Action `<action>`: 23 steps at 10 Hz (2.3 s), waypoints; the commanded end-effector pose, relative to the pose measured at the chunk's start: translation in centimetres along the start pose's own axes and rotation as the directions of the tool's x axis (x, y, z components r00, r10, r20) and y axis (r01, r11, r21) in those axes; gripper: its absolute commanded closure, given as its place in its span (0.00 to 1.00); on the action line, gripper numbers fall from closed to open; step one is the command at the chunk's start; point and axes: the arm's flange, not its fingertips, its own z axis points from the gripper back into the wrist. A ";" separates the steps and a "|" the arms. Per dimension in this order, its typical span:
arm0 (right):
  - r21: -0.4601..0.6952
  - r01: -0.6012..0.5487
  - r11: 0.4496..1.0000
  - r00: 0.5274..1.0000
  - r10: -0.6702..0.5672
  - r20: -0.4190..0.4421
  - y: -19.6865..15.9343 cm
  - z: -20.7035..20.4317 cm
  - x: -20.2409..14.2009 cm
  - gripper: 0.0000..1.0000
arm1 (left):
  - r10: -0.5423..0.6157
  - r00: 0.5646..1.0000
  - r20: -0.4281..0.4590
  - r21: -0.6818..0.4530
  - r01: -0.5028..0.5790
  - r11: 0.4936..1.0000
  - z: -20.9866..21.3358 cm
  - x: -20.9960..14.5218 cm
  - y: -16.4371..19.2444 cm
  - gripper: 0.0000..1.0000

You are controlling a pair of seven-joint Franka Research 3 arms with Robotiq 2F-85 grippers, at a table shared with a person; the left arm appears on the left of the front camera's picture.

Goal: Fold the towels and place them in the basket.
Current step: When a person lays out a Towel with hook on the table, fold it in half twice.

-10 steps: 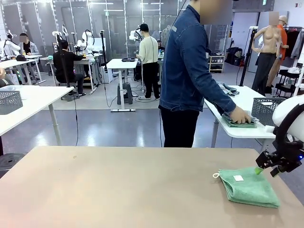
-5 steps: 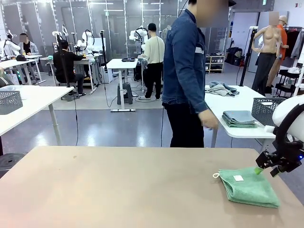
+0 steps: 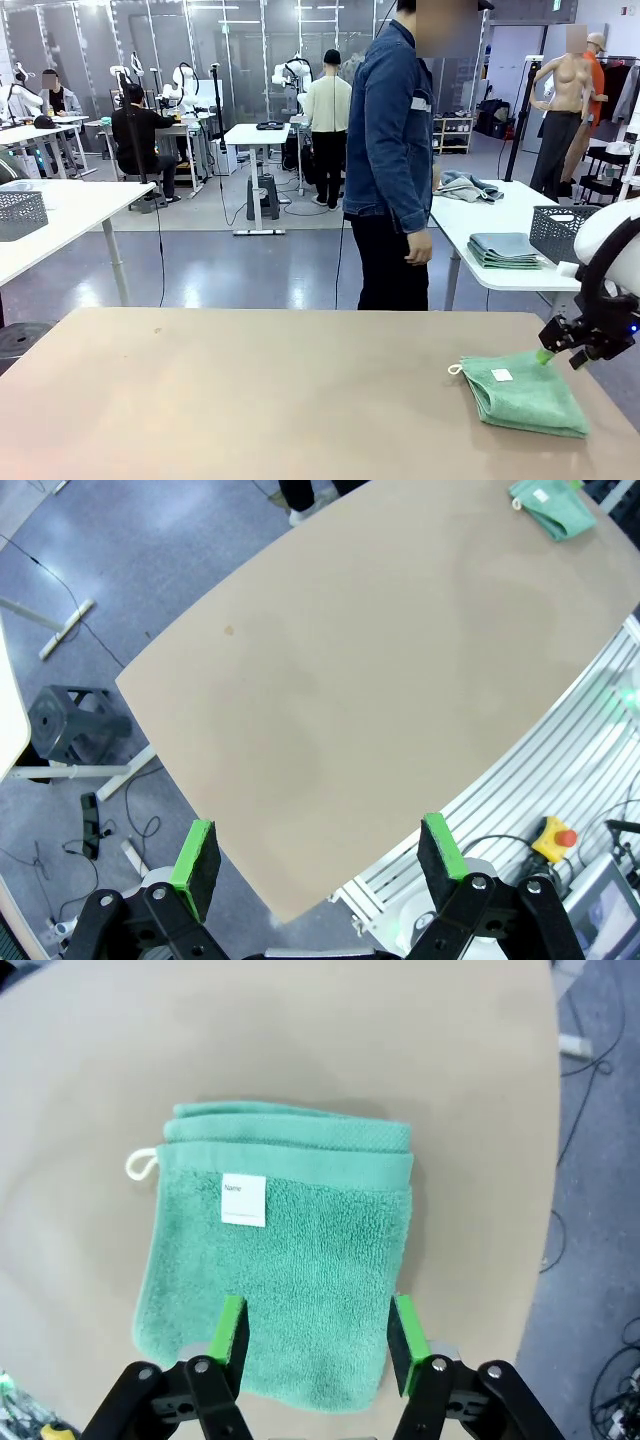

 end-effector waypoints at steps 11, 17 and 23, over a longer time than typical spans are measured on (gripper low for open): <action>0.051 -0.241 0.969 0.957 0.229 0.175 4.4 35.7 -5.4 0.30 | -0.019 1.000 0.005 0.003 0.019 1.000 -0.2 -0.3 -0.1 0.00; -0.047 -0.230 0.972 0.955 0.235 0.182 10.1 40.4 -6.5 0.30 | -0.019 1.000 0.005 0.003 0.019 1.000 -0.2 -0.3 -0.1 0.00; -0.045 -0.276 0.960 0.936 0.279 0.214 9.6 40.9 -6.9 0.30 | -0.019 1.000 0.005 0.003 0.019 1.000 -0.2 -0.3 -0.1 0.00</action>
